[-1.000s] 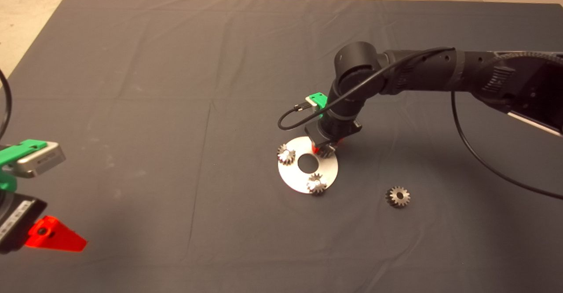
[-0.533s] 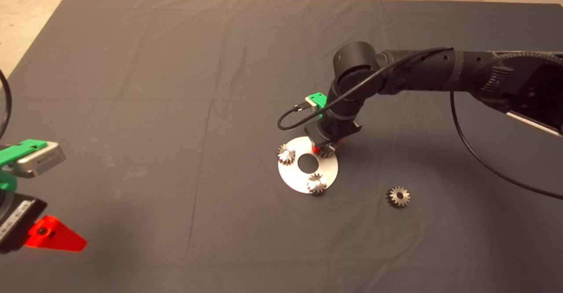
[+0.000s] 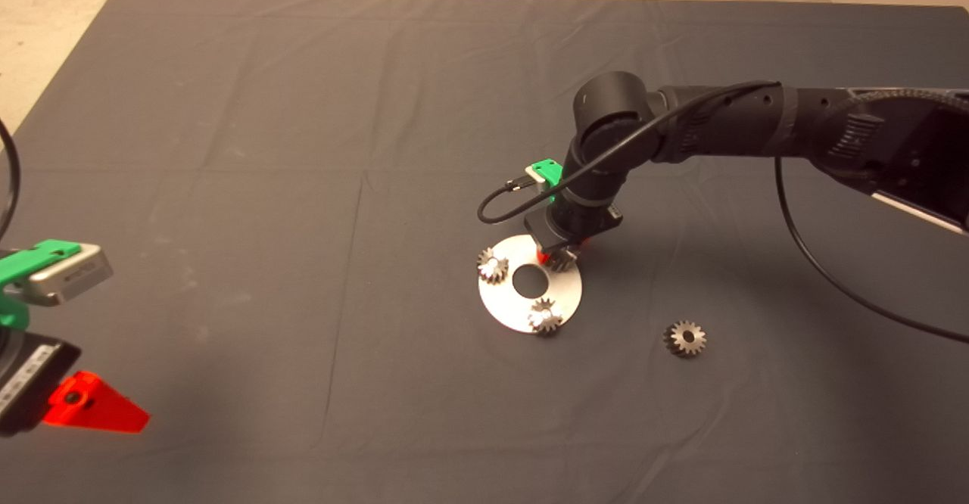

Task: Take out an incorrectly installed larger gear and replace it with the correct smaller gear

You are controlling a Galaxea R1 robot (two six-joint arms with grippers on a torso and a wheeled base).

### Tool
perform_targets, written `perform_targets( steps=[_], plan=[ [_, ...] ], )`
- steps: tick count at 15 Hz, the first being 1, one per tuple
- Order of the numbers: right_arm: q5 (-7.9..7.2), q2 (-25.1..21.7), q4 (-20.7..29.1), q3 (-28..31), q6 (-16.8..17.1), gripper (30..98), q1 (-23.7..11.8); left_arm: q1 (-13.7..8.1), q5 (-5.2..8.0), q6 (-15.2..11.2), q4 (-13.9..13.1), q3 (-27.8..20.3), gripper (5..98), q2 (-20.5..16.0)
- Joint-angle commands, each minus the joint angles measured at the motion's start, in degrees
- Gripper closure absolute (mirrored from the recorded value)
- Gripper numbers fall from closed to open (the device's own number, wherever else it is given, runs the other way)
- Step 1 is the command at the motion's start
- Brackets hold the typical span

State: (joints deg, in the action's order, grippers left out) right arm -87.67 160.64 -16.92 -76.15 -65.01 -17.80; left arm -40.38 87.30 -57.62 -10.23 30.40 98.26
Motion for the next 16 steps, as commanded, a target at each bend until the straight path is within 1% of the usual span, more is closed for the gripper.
perform_targets(
  steps=[1,2,4,9,13,15,16],
  plan=[
    [0.31,-0.10,-1.10,0.23,-0.47,79.9,-2.07,-0.59,7.71,0.32,-0.67,0.34,5.4,0.02],
    [0.31,-0.10,-1.10,0.23,-0.47,79.9,-2.85,-0.59,7.71,0.32,-0.59,0.34,5.4,0.06],
    [0.22,0.17,-0.78,0.14,-0.47,80.4,-5.52,-0.59,7.71,0.32,-0.61,0.34,5.4,0.14],
    [-0.13,0.08,2.51,0.05,-0.47,80.2,-10.59,-0.59,7.71,0.32,-0.67,1.05,5.4,0.94],
    [-0.13,-0.66,2.77,0.58,-0.47,80.4,-11.03,-0.59,7.71,0.32,-0.67,1.13,5.4,1.29],
    [-0.15,-3.80,2.68,1.60,-0.38,80.5,-10.70,-0.59,7.71,0.32,-0.59,1.05,5.4,1.29],
    [-0.18,-5.71,2.46,2.44,-0.29,80.1,-9.91,-0.59,7.71,0.32,-0.59,1.05,5.4,1.23]
  ],
)
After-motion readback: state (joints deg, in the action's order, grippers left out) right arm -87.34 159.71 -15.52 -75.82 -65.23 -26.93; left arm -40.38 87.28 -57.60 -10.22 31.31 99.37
